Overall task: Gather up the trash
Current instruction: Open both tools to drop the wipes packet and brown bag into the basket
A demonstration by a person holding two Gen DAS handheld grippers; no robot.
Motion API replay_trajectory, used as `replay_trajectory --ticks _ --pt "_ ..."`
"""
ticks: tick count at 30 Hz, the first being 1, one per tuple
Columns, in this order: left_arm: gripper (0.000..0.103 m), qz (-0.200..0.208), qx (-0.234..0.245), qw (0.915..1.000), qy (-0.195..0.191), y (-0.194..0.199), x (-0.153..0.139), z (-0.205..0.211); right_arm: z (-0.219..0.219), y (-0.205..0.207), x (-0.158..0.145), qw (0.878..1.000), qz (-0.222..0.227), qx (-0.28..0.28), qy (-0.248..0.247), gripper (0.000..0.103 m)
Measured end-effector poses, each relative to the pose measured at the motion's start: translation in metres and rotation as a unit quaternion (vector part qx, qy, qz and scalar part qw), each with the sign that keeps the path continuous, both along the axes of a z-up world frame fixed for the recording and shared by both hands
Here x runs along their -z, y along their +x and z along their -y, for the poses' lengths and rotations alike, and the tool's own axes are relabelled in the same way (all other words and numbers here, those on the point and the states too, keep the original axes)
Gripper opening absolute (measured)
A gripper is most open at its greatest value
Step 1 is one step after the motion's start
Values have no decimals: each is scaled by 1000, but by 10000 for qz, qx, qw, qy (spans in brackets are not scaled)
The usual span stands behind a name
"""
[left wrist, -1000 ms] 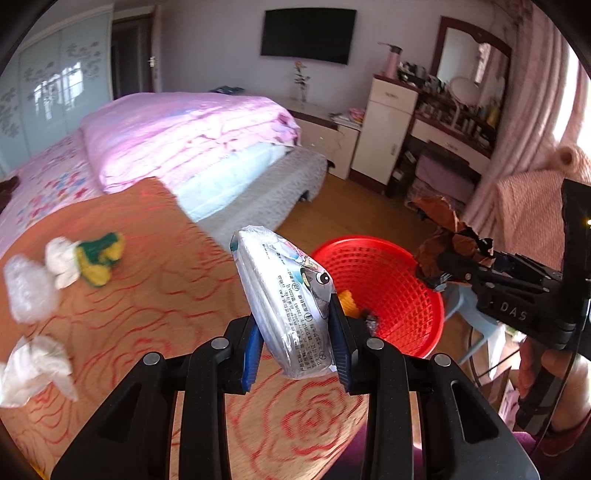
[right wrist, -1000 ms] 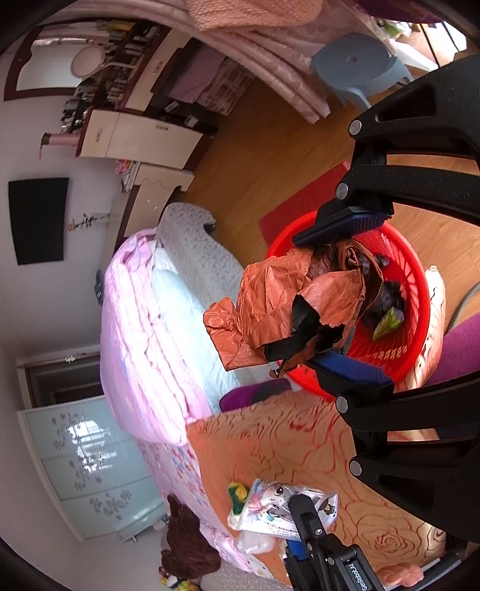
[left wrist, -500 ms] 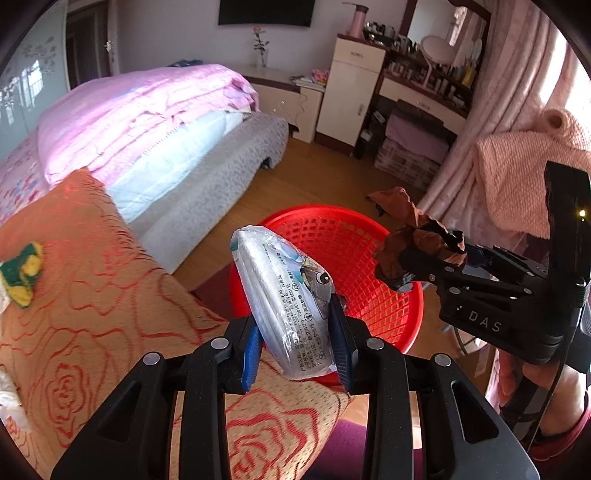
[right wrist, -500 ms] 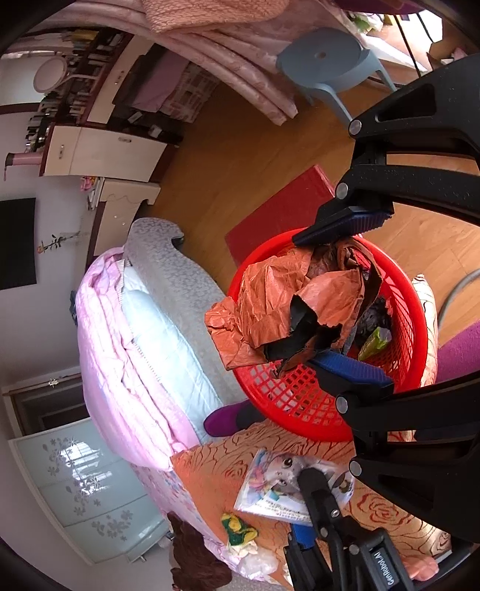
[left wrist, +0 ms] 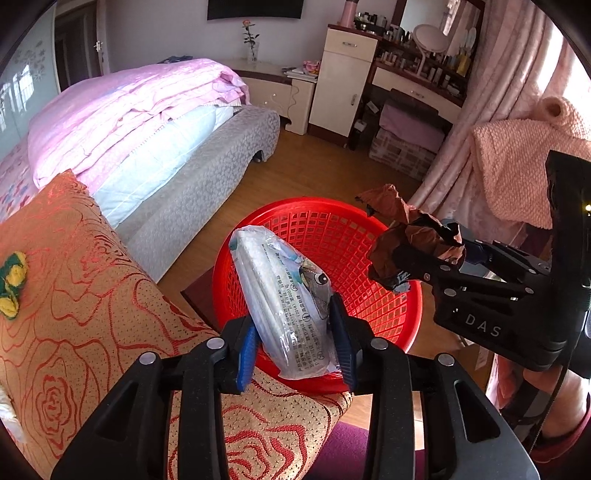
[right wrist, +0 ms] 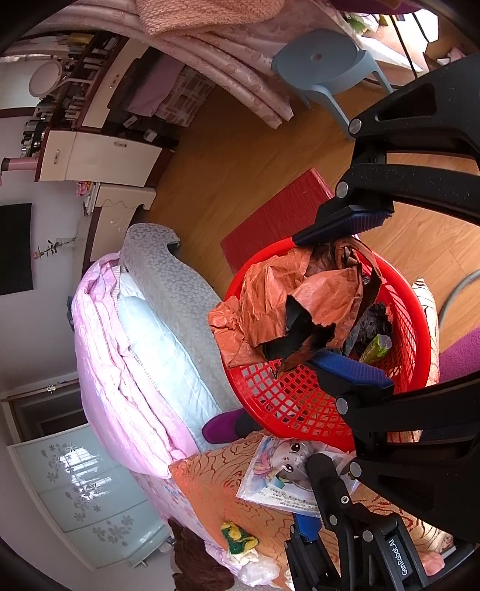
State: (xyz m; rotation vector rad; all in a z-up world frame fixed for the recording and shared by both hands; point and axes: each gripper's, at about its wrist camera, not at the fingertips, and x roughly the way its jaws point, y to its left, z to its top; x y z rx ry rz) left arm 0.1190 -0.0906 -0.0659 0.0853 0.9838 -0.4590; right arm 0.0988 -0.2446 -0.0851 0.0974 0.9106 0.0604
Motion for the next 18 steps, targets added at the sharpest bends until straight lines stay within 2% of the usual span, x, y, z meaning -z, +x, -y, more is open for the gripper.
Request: replay_trajectory --ticks 4,9,18 --pt "48 60 -41 10000 -47 -1 -2 -2 1 1 3 10000 -6 25 11 57" --pt "50 151 -107 9998 -27 -3 -6 -8 4 -1 3 10000 12 50 64 65" --pt "52 329 -368 9988 -20 -12 -14 -24 5 -5 -3 9999 120 50 52 65"
